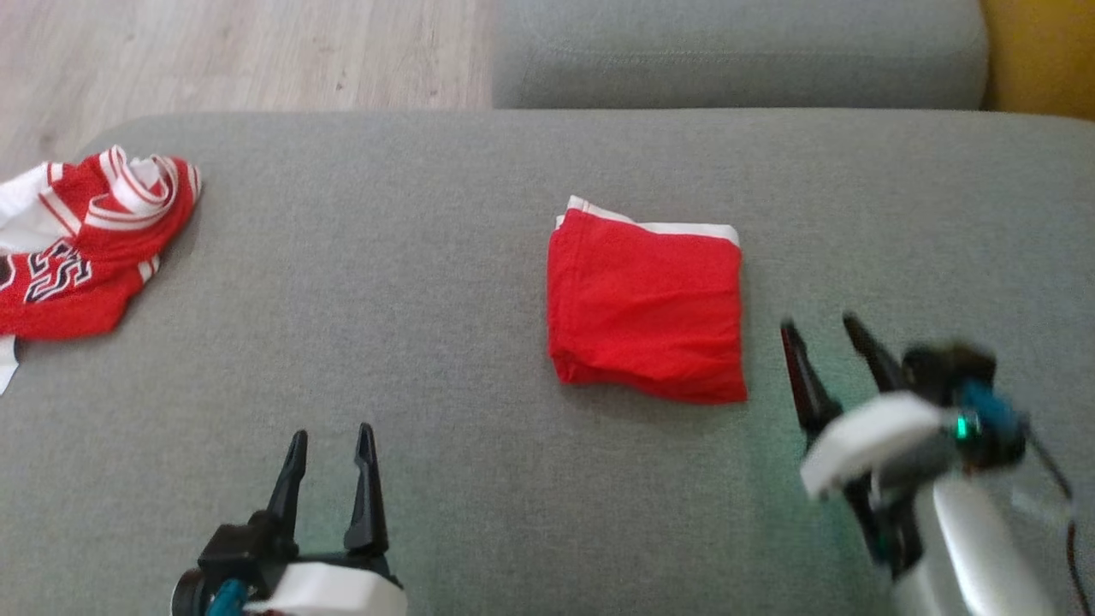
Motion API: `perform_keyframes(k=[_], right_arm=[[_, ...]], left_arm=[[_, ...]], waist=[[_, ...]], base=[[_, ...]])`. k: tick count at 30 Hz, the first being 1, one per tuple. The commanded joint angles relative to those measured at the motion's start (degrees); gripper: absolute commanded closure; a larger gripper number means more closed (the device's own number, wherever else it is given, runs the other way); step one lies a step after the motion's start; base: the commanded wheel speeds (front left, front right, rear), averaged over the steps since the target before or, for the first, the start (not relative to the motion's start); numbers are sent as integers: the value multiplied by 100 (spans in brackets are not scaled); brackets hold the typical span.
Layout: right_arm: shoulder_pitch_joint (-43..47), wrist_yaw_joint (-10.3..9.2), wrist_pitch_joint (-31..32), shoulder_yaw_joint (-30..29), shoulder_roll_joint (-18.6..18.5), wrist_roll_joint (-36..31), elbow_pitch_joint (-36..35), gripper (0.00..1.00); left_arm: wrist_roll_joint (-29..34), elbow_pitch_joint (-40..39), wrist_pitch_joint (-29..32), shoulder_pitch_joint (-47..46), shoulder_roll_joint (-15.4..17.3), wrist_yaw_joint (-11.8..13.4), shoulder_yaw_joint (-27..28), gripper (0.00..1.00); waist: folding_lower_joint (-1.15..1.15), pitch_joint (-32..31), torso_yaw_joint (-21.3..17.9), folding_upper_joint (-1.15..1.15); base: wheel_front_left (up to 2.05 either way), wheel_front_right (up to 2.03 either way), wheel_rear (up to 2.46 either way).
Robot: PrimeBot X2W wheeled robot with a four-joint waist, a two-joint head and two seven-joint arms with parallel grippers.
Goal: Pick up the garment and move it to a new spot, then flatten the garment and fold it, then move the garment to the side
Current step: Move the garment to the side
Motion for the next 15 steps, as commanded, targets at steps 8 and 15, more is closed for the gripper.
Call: perform_keyframes(k=[8, 15], right_arm=[[-1451, -4, 1515, -86, -12, 8, 370, 0], [-1867, -4, 2198, -424, -48, -64, 953, 0]], left_arm=[[161, -138, -57, -488, -204, -145, 199, 0], [279, -54, -57, -576, -358, -276, 270, 0]], waist=[[0, 356, 432, 0], [0, 621, 809, 0]], base=[[0, 0, 0], [0, 0, 0]])
